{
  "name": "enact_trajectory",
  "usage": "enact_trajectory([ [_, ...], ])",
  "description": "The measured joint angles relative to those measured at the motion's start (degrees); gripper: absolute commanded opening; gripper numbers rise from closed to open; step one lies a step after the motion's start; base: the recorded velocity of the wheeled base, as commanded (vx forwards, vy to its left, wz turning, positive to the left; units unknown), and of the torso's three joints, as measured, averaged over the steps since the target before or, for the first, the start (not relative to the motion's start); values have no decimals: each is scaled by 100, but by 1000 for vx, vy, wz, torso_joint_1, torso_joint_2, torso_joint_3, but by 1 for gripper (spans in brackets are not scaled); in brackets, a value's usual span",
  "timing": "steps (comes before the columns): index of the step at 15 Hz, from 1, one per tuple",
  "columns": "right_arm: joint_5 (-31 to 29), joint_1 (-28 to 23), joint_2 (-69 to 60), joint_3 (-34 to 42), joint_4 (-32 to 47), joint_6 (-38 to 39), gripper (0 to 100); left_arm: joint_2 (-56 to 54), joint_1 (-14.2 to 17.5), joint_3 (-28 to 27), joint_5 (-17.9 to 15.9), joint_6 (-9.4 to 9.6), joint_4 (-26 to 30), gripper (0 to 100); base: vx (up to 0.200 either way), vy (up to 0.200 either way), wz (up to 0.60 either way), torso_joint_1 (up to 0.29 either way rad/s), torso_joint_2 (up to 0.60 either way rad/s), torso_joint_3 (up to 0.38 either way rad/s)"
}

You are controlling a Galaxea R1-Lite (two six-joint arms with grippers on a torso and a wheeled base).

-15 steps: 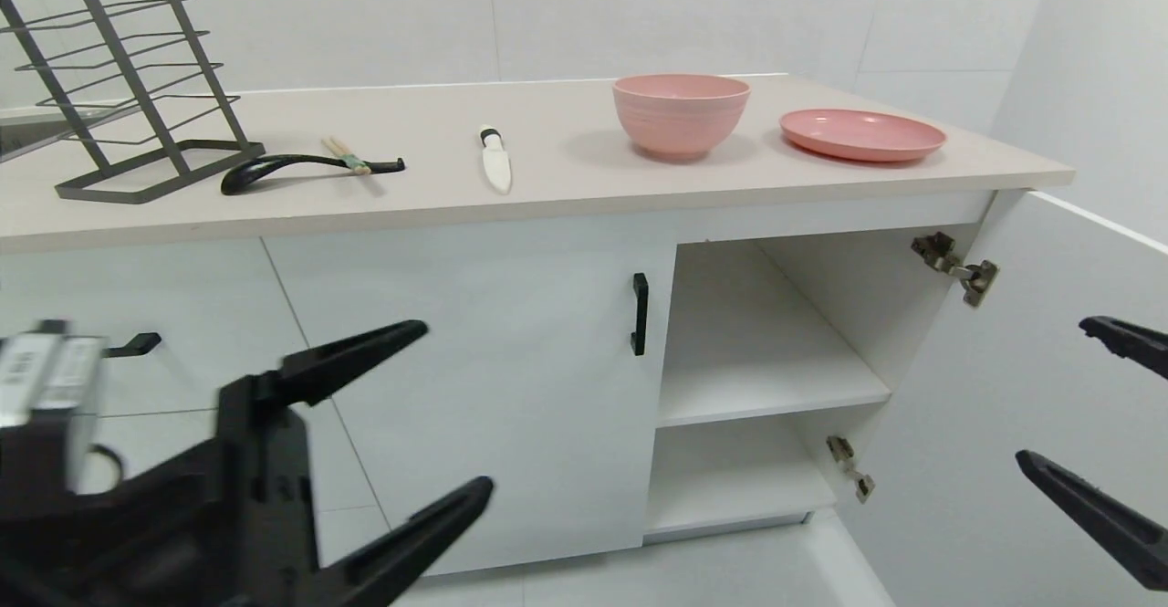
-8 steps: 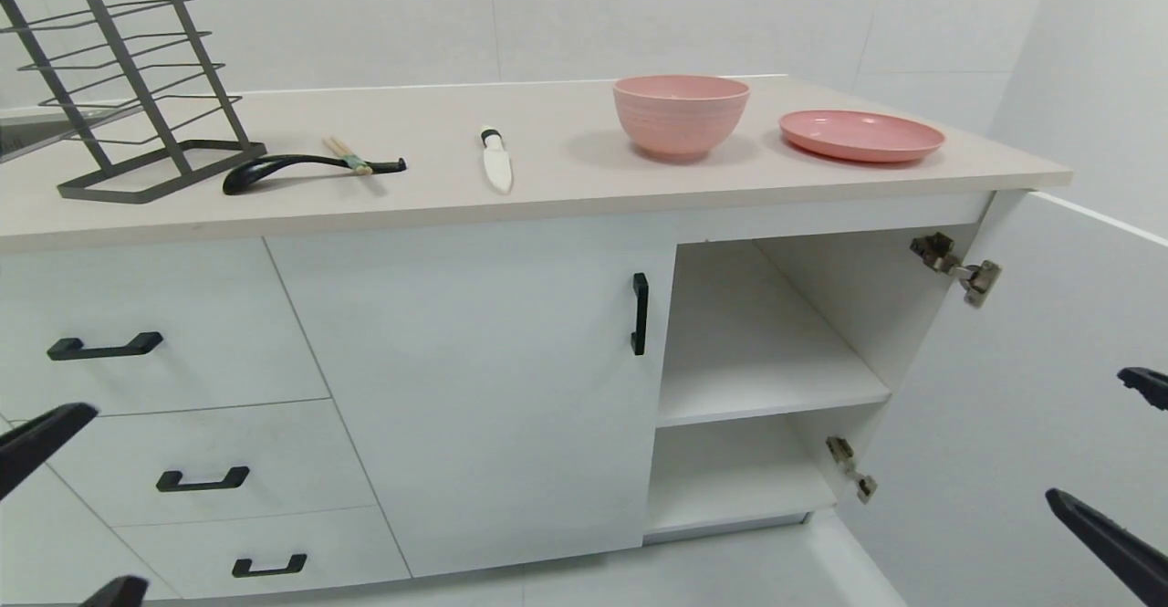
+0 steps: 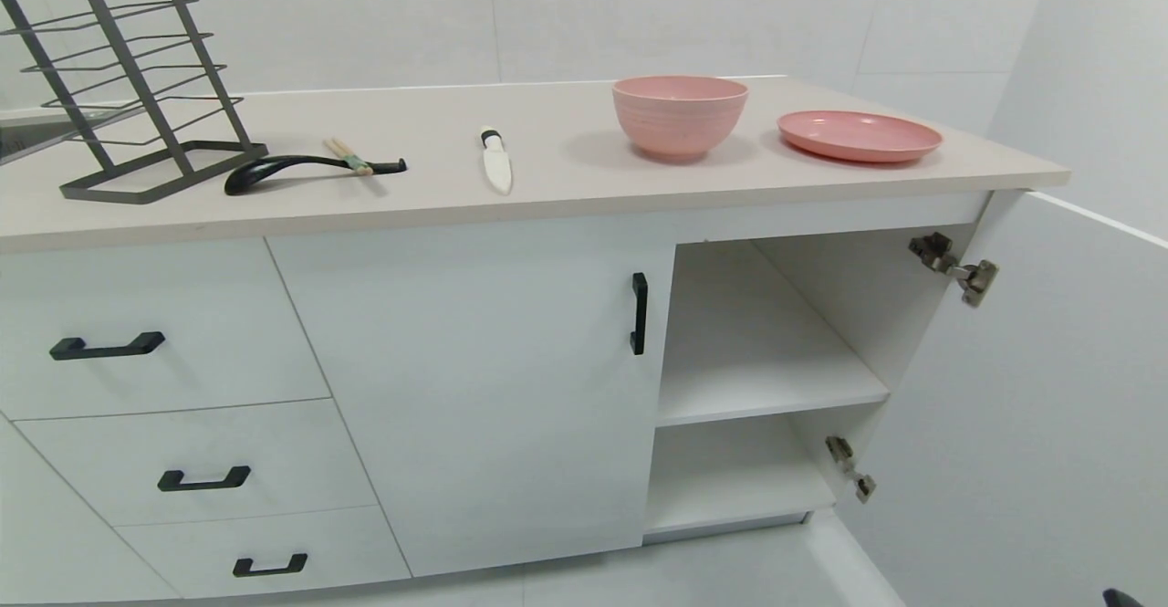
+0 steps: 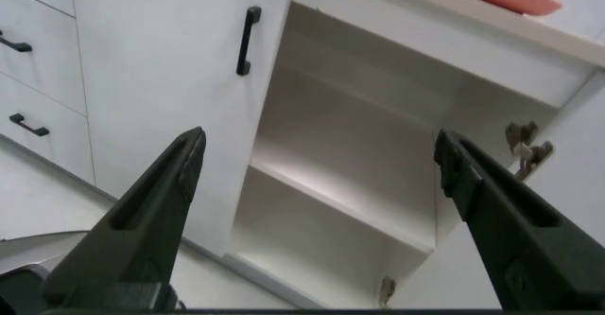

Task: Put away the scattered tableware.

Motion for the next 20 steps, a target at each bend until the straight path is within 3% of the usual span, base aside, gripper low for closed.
enact_trajectory([
  [2, 4, -96, -521, -11, 541, 11, 100, -201, 262, 246, 57, 54, 375, 100, 0, 0, 0, 0, 0, 0],
  [5, 6, -135, -1510, -27, 1404, 102, 100, -529, 382, 380, 574, 340, 1933, 100, 0, 0, 0, 0, 0, 0],
  [9, 30, -138, -2249, 22, 2259, 327, 100, -657, 405, 400, 723, 324, 1851, 100, 0, 0, 0, 0, 0, 0],
  [12, 288, 2, -2374, 26, 2850, 274, 100, -666, 410, 406, 837, 575, 1837, 100, 0, 0, 0, 0, 0, 0],
  [17, 193, 791, -2580, 11, 2943, 307, 100, -670, 410, 406, 831, 400, 1846, 100, 0, 0, 0, 0, 0, 0],
  [18, -190, 820, -2687, 17, 2939, 382, 100, -670, 410, 406, 848, 305, 1846, 100, 0, 0, 0, 0, 0, 0],
  [20, -1669, 846, -2831, 22, 2948, 485, 100, -670, 410, 406, 952, 102, 1843, 100, 0, 0, 0, 0, 0, 0],
])
